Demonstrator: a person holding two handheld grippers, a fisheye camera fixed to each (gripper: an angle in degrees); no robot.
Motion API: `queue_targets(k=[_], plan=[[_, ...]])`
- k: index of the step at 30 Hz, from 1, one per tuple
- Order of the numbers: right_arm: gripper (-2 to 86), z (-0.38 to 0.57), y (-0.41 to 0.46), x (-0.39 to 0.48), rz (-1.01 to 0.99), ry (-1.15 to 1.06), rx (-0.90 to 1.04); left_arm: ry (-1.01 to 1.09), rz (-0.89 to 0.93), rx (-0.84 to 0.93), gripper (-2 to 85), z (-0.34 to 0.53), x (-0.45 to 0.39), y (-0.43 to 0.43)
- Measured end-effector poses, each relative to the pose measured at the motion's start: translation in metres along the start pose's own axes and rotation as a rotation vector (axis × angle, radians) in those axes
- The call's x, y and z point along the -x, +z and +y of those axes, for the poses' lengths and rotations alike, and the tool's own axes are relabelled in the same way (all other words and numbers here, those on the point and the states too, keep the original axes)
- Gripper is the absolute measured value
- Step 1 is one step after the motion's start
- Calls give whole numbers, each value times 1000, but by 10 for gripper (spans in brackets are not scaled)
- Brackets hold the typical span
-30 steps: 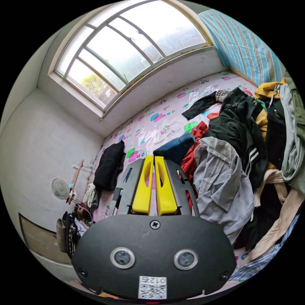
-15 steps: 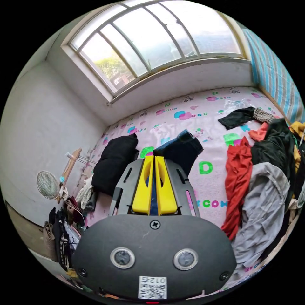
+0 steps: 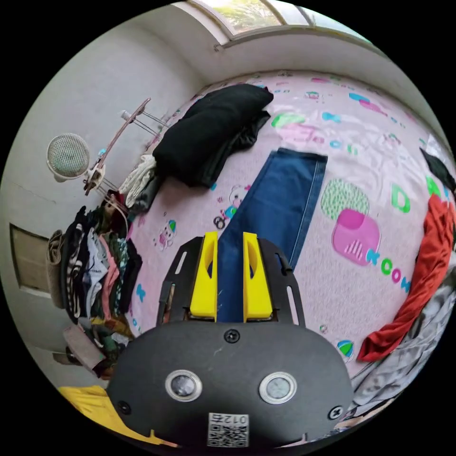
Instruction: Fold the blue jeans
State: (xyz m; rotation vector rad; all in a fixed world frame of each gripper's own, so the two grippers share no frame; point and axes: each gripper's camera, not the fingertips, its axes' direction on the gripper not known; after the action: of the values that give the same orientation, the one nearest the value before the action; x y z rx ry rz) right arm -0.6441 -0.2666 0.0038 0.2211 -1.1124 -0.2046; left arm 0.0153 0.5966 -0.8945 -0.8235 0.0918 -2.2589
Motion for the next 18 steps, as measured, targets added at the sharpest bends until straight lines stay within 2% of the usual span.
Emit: queue_targets(k=[2,4,6,7,8,9,10,12,16,18], plan=[[68,59,1,-39,-40,4,65,32,-1,-4,15,-2,-9,-3],[62,103,1,-68,-54,22,114,197,-16,-38,15,-11,-51,-16],[54,143,-3,-94,-76,46,129,384,-120,-92,14,-9,-93,-32],[47,166,-9,-111,-94,65,119,406,-168,-134,14,-5,-100,-40],[41,187,-15,-127,-115,90,102,384,-172,-150,13,-3,-96,-42],[39,196,-17,-134,-126,102,98,276,-164,-144,13,1,-71,-42],[37,212,-19,-148,-146,123,102,129,-184,-73,13,4,-35,-33],[38,229,-16,-165,-156,139,138,2,-246,-20,13,13,2,-19],[66,255,-6,-188,-83,102,230,49,-363,-6,13,16,3,-6],[79,265,-1,-200,-112,116,265,65,-397,5,13,16,-1,-2]])
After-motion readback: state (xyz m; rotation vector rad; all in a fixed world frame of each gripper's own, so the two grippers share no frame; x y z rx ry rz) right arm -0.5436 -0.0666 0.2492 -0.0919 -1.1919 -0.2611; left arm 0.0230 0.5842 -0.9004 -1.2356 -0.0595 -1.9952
